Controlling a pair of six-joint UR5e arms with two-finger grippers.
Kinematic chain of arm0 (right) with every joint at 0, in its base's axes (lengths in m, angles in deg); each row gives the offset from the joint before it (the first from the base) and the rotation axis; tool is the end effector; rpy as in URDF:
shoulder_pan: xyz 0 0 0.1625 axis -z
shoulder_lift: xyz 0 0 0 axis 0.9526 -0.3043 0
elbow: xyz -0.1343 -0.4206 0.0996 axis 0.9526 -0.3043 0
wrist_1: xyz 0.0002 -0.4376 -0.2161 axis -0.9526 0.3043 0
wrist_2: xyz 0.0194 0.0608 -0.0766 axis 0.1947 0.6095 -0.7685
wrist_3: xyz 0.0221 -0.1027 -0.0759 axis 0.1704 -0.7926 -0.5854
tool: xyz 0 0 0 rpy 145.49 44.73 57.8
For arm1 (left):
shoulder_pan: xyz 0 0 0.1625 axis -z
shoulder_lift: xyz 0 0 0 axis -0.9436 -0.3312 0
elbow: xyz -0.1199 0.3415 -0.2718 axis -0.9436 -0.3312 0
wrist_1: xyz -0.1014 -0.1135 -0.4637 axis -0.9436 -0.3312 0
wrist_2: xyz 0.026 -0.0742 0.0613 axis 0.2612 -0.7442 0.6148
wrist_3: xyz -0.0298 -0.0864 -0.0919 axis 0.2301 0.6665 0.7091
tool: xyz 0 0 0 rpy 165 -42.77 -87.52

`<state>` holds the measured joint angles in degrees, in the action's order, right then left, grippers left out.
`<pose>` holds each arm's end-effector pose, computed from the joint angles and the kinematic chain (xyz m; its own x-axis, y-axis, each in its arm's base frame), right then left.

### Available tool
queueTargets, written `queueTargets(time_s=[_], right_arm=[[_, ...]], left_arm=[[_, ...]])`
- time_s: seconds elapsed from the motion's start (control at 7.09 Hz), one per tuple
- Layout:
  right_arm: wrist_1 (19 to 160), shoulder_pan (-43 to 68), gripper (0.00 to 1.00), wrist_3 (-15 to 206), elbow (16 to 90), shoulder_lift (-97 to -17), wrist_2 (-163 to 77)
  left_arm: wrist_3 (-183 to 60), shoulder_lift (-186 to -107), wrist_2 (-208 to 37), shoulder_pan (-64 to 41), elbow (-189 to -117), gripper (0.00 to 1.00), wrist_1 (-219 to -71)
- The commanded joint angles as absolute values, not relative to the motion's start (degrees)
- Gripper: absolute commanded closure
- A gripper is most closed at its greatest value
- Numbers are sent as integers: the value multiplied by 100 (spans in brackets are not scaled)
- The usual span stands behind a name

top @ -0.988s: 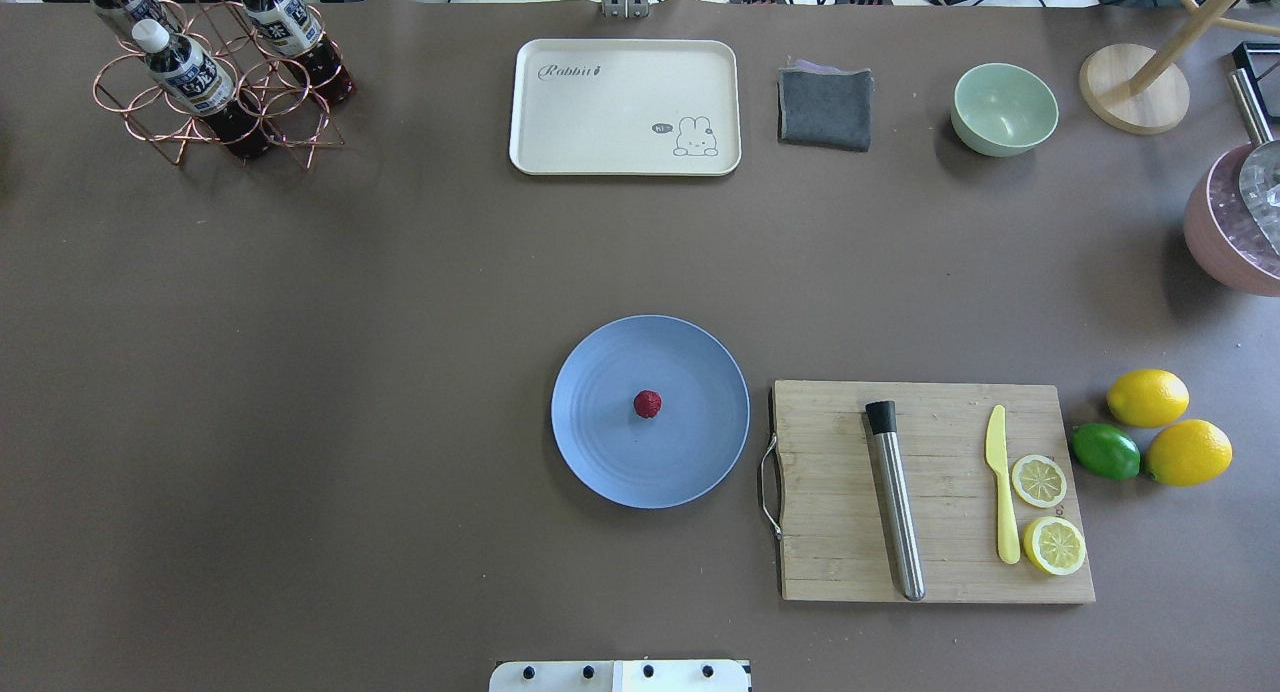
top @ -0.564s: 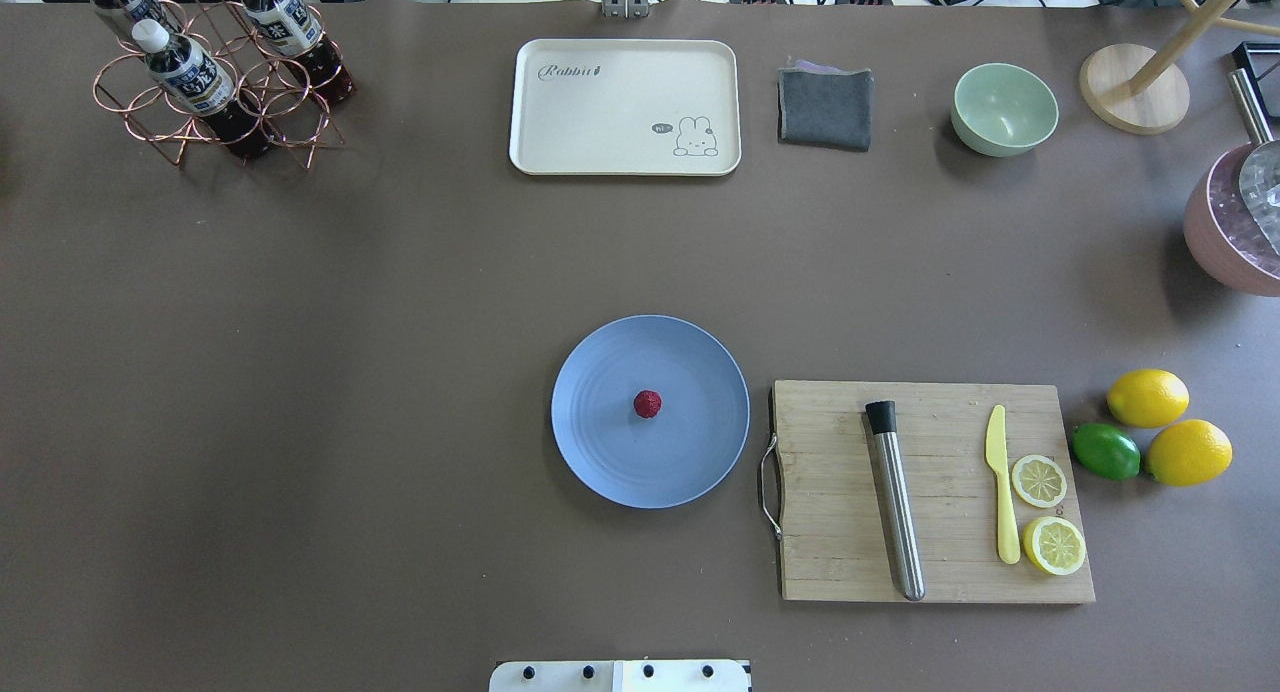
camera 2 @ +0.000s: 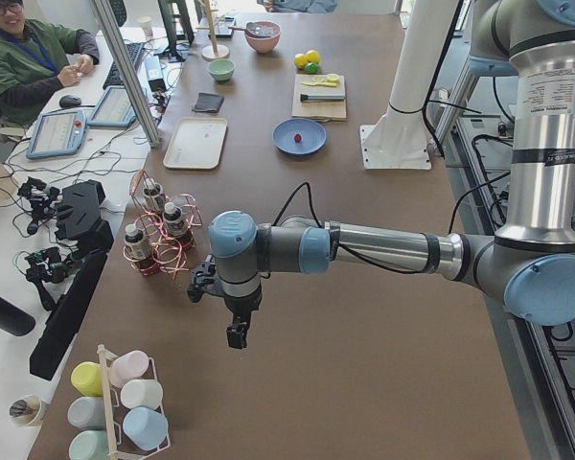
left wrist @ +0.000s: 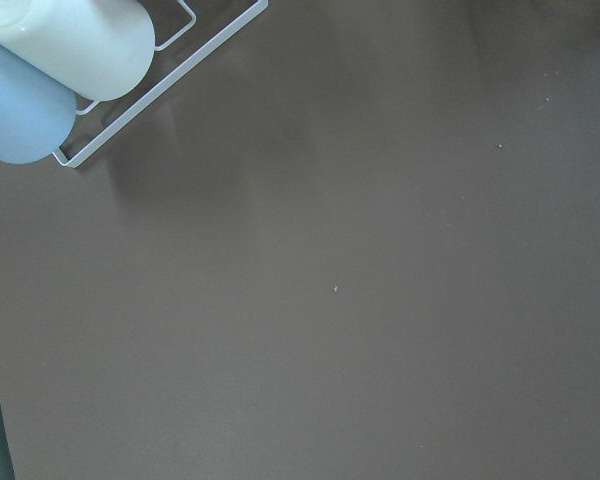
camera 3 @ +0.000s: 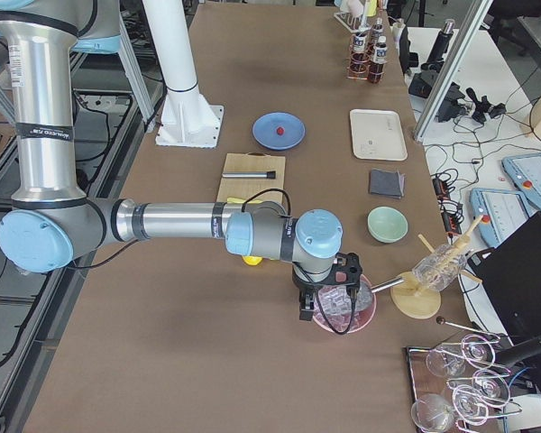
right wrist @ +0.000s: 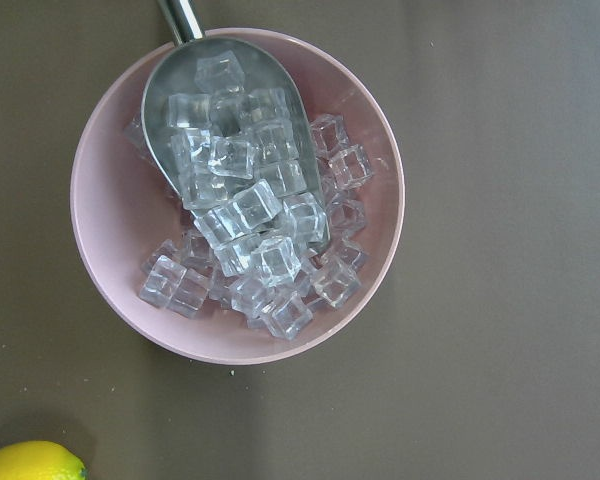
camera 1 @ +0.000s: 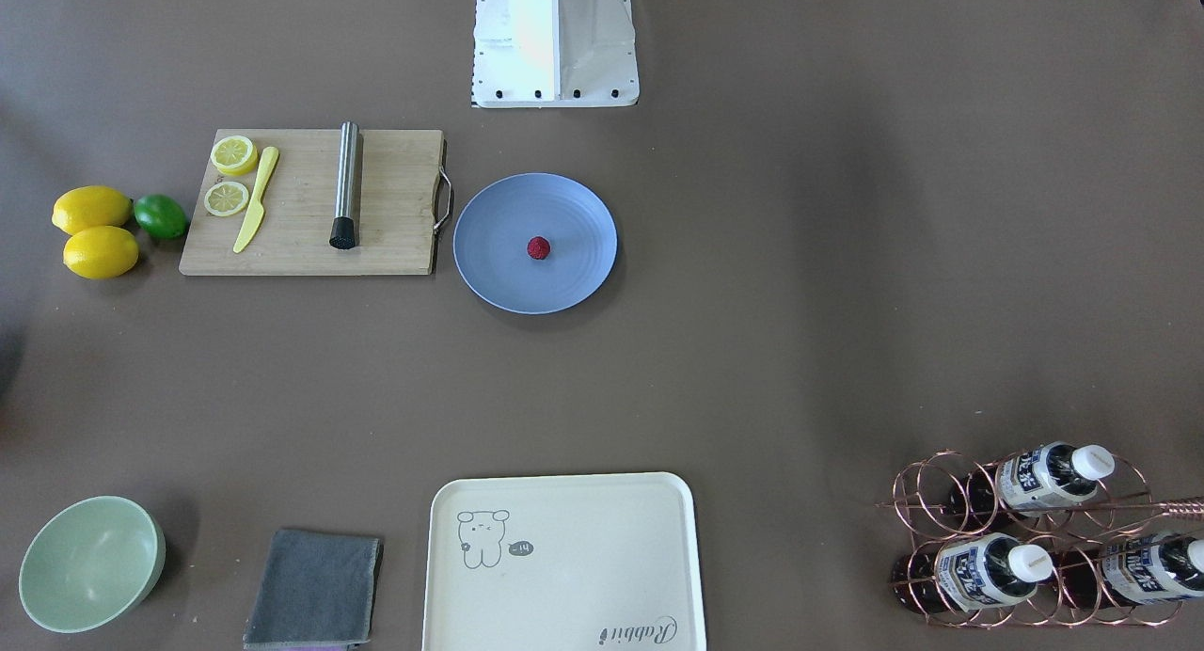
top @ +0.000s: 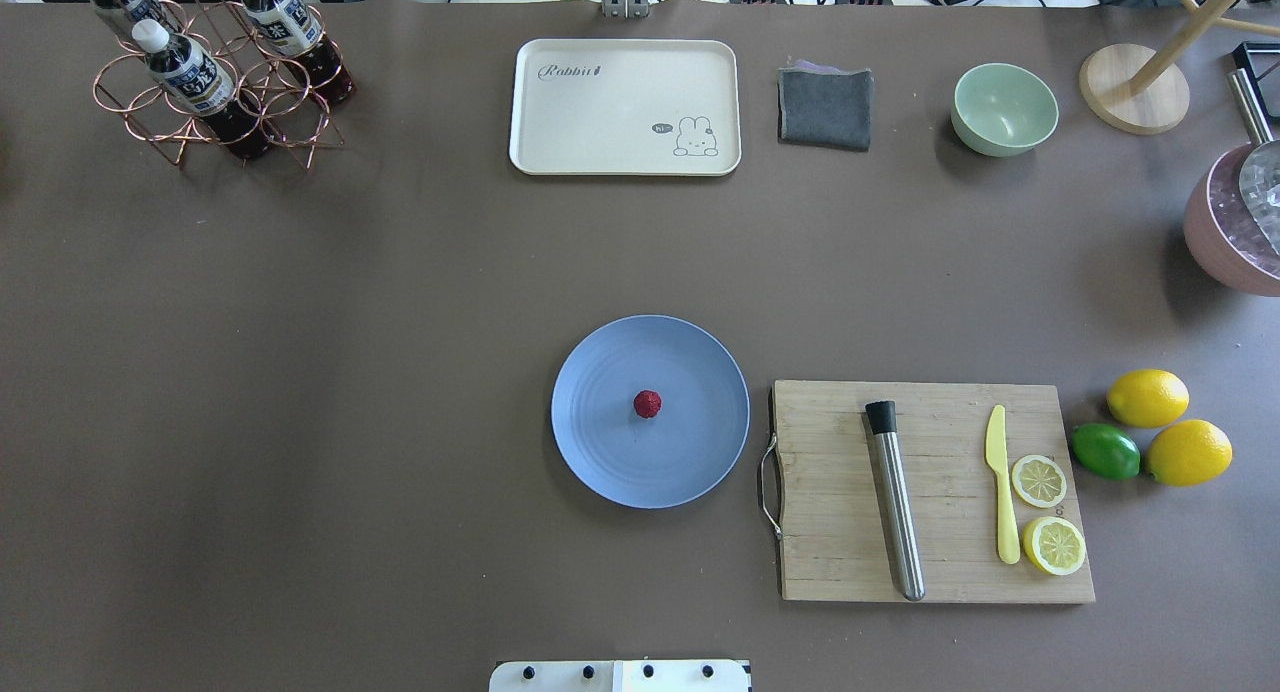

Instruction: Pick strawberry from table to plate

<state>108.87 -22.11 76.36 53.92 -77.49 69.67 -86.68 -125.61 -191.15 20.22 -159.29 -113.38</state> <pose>0.0833 -0.5575 0.6784 0.6943 0.0440 0.7183 -0.0470 0.9988 -0.0158 -0.0637 -0.5562 0.6696 0.7871 0.1716 -0.5925 -0.1286 0.9851 0.1145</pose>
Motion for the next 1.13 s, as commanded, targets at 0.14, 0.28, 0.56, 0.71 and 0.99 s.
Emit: queueTargets(time_s=[0.14,0.28,0.56,0.71,0.99], right_arm=[[10887,-2211,0,7642,5393,-7720,6967],[10887,-2211,0,7642,5436,-7720,6967],[10887,-2211,0,7642,5437,-7720,6967],[10887,-2211,0,7642,5445,-7712,6967],[10887,-2211,0,7651,5463,-7711,6976]], left_arm=[[-8668,-12559,-19121,2022,-15922,2,-11339],[-8668,-12568,-19121,2022,-15930,2,-11339],[-8668,-12585,-19121,2031,-15948,2,-11339],[-8668,-12585,-19121,2057,-15939,2,-11339],[-8668,-12568,-19121,2057,-15930,2,-11339]])
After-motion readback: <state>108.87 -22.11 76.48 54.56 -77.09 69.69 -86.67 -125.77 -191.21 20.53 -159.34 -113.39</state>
